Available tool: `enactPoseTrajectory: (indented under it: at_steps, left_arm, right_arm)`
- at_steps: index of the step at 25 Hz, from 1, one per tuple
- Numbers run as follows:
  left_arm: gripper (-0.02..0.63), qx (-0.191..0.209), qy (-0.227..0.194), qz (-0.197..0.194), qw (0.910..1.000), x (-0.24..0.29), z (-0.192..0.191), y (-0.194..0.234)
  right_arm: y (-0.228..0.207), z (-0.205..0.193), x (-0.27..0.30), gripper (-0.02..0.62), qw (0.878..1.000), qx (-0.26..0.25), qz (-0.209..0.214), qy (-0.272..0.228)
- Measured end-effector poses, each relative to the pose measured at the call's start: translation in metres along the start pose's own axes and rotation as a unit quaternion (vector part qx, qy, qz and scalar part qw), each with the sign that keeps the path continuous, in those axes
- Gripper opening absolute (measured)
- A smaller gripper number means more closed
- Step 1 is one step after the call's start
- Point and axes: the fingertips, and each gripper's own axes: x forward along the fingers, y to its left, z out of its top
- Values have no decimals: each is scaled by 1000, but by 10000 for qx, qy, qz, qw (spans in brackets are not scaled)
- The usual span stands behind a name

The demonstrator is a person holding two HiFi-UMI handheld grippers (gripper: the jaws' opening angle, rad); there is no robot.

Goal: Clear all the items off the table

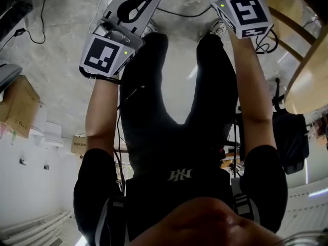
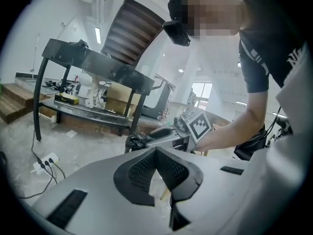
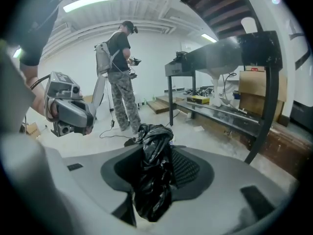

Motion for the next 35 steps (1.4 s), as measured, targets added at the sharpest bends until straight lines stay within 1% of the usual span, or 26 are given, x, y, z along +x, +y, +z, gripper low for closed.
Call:
enactPoseTrajectory:
  at_steps: [7,11,14,18,21,26,27,28,29,30,32,35]
  left_arm:
    - [9,-48,100,-63,9999,26,-48,25]
    - [9,-9,135,-111,9998,43,-67,28]
    - [9,19,172,-114,9998,48,-82,33]
    - [9,78,197,-107,9997,53,-100,51]
    - [9,130,213,-122,9996,61,-107,55]
    - [9,191,221,-111,9995,66,-105,45]
    - [9,202,241,-97,9995,66,-107,45]
    - [9,206,246,-75,9995,65,-109,45]
    - [9,204,234,-51,9995,64,-110,45]
    - [9,201,222,-32,9995,63,-112,45]
    - [9,217,238,-13,9995,59,-116,44]
    - [9,240,238,15,9994,50,-111,44]
  right_arm:
    - [-9,-55,43,176,9999,-2,86,80]
    - [-20,-85,53,176,9999,11,95,131]
    - [-21,-100,61,176,9998,15,101,150]
    - [-23,-115,84,176,9998,32,130,153]
    - [-28,-128,93,178,9998,60,107,143]
    - [-35,-139,86,184,9998,55,63,161]
    - [-36,-140,86,195,9999,44,42,128]
    - [-36,-141,86,232,10000,39,0,69]
    - [-36,-141,87,323,10000,42,-63,-2]
    - [-36,-141,88,395,9999,45,-128,-63]
    - [-34,-139,89,399,9997,31,-201,-139]
    - [-28,-126,89,399,9996,34,-173,-202]
